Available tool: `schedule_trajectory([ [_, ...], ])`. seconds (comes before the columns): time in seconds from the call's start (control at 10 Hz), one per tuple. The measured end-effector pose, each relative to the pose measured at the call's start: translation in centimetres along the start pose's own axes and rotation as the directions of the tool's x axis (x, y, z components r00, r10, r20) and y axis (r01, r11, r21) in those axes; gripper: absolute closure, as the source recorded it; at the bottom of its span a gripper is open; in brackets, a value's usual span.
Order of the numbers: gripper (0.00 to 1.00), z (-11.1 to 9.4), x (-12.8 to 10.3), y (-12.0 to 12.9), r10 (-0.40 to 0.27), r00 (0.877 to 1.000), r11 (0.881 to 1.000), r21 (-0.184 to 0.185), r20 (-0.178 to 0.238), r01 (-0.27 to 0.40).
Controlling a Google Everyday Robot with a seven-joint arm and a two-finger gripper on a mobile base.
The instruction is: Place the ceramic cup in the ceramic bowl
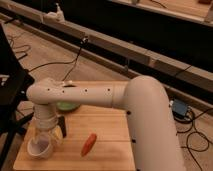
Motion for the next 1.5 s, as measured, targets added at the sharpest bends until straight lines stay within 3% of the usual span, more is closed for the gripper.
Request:
schedule_trajectory([
  [0.4, 0.33, 2.9, 0.5, 0.1, 0.003, 0.997, 1.000, 0.003, 0.078, -0.004],
  [0.5, 0.38, 3.7, 0.7, -0.2, 0.003, 0.995, 1.000, 0.021, 0.095, -0.005],
  [0.7, 0.57, 4.7, 1.1, -0.5, 0.002, 0.995, 0.999, 0.041, 0.103, -0.006],
  [1.1, 0.96, 3.6, 2.0, -0.6, 0.012, 0.999, 0.998, 0.069, 0.049, -0.015],
  [1.3, 1.00, 2.1, 2.3, -0.5, 0.039, 0.999, 0.994, 0.098, 0.016, -0.040],
  [1.4, 1.00, 0.9, 2.6, -0.3, 0.060, 0.998, 0.990, 0.128, 0.000, -0.059],
  [1.5, 1.00, -1.0, 3.3, 0.0, 0.094, 0.995, 0.979, 0.183, -0.017, -0.090],
])
